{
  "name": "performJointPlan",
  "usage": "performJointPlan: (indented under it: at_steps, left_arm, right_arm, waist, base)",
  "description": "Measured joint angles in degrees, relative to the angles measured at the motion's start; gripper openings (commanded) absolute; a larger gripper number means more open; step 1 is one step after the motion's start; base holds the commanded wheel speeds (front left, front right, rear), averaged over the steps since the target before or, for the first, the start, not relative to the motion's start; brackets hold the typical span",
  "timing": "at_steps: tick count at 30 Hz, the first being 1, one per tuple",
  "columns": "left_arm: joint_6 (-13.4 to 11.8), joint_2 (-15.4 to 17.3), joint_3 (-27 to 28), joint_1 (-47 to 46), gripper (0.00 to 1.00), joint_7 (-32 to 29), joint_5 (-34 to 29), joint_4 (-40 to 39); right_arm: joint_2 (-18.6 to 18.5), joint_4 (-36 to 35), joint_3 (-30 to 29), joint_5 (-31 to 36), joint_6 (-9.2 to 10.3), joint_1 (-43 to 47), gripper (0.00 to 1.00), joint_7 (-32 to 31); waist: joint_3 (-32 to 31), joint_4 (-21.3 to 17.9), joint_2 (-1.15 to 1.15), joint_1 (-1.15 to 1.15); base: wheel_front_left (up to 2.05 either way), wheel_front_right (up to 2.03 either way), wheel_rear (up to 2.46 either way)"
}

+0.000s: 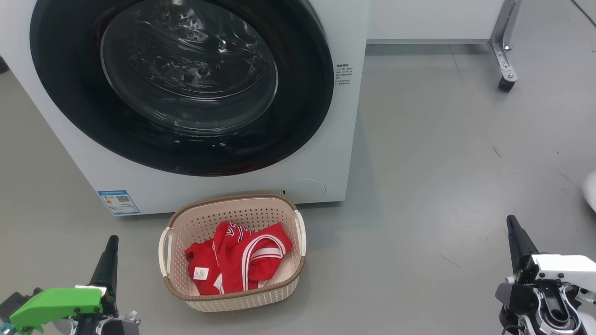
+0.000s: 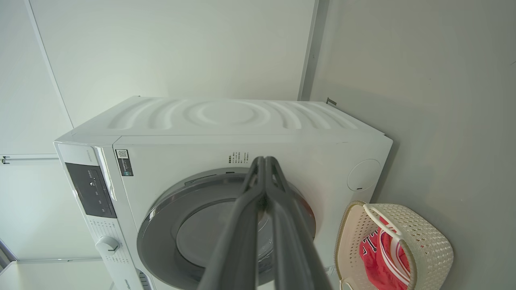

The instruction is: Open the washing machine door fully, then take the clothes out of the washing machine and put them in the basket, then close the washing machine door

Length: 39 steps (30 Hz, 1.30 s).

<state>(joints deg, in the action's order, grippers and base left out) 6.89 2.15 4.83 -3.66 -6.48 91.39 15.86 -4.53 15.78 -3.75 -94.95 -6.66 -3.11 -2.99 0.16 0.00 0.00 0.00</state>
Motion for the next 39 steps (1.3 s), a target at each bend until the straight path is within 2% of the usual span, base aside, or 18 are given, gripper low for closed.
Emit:
performJointPlan:
  at_steps: [39]
  left_arm:
    - [0.0,0.0,0.0,0.0,0.0,0.0,0.0,0.0]
  right_arm:
    - [0.0,0.3,-0.2,0.0,-0.29,0.0,0.0,-0.3]
  waist:
    - [0.0,0.0,0.0,0.0]
  base:
    - [0.0,0.0,0.0]
